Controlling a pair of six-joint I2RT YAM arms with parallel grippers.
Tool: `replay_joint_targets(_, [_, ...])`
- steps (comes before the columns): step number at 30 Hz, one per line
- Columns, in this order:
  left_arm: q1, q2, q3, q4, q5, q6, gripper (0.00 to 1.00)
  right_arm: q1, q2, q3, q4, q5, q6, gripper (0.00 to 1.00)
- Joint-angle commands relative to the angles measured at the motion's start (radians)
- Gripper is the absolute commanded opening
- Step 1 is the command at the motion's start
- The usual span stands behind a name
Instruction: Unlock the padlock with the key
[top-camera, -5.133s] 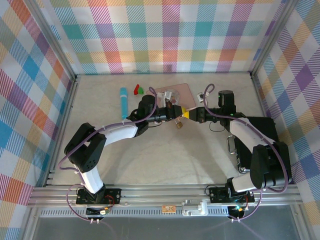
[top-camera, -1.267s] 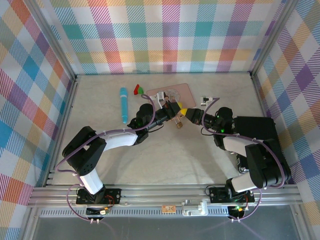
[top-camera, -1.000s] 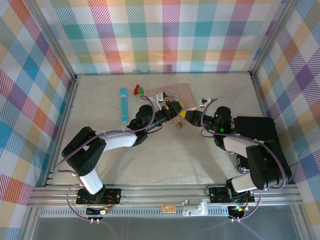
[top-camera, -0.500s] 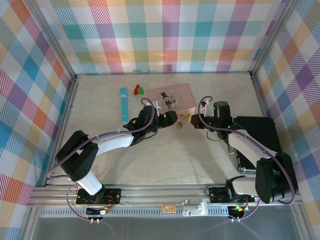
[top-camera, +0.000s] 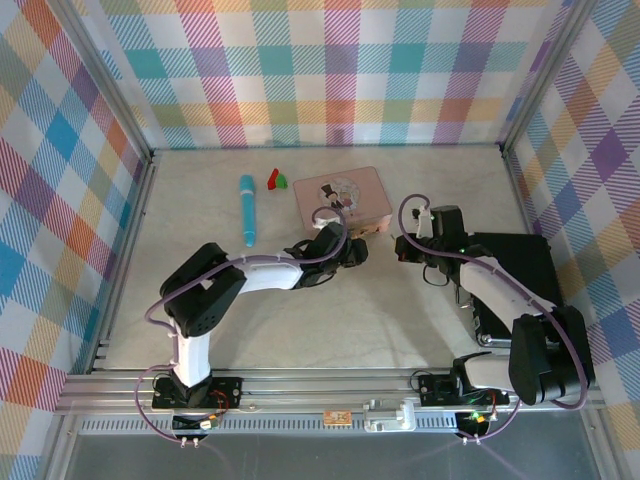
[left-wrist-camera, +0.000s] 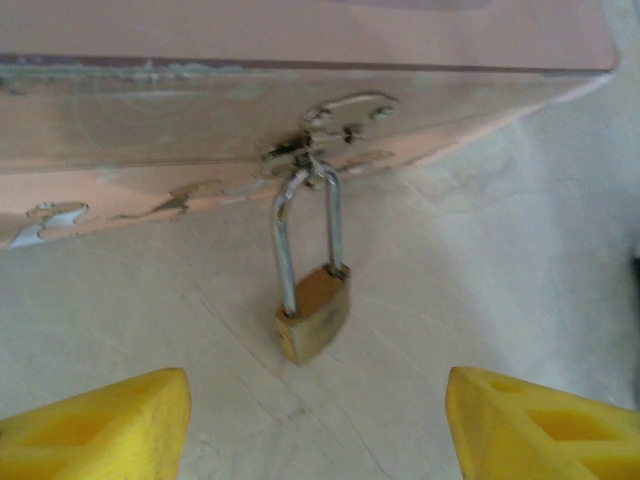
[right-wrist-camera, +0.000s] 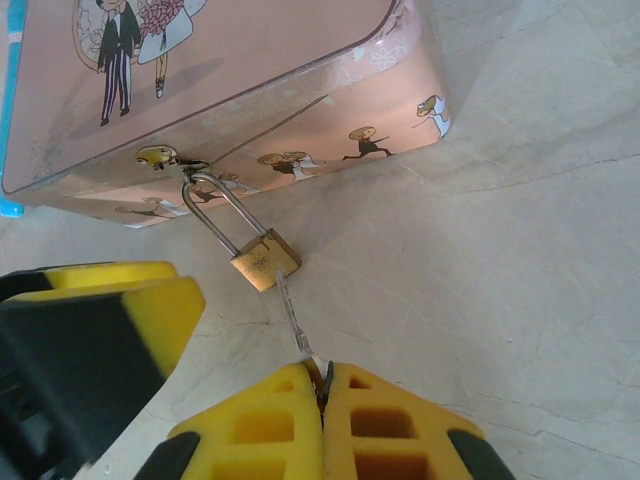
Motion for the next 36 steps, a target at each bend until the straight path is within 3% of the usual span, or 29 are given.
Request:
replay_joint_targets(1, [-0.022,0.049,0.043,0.066,-0.102,0.035,0.66,-0.012,-0.017,-0.009,0.031,-0.044,0.005,0.00])
replay_joint_targets(7, [-0.032,0.122,0.085,0.072,-0.163,0.008,0.64,-0.015,-0.051,-0.035,0.062,-0.068,0.008,0.00])
replay_joint_targets(13, [-0.032,0.211,0.164,0.067,-0.140,-0.009,0.62,-0.021,-0.064,-0.040,0.060,-0.089,0.010,0.00])
replay_joint_targets(18, [-0.032,0.260,0.219,0.035,-0.137,-0.014,0.54,-0.023,-0.069,-0.046,0.061,-0.101,0.011,0.00])
replay_joint_targets(29, [-0.037,0.242,0.121,0.093,-0.105,-0.076,0.33,-0.030,-0.047,-0.076,0.091,-0.117,0.056,0.00])
replay_joint_targets(36, [-0.029,0.234,0.091,0.139,-0.049,-0.059,0.30,-0.030,-0.045,-0.061,0.084,-0.132,0.065,0.00])
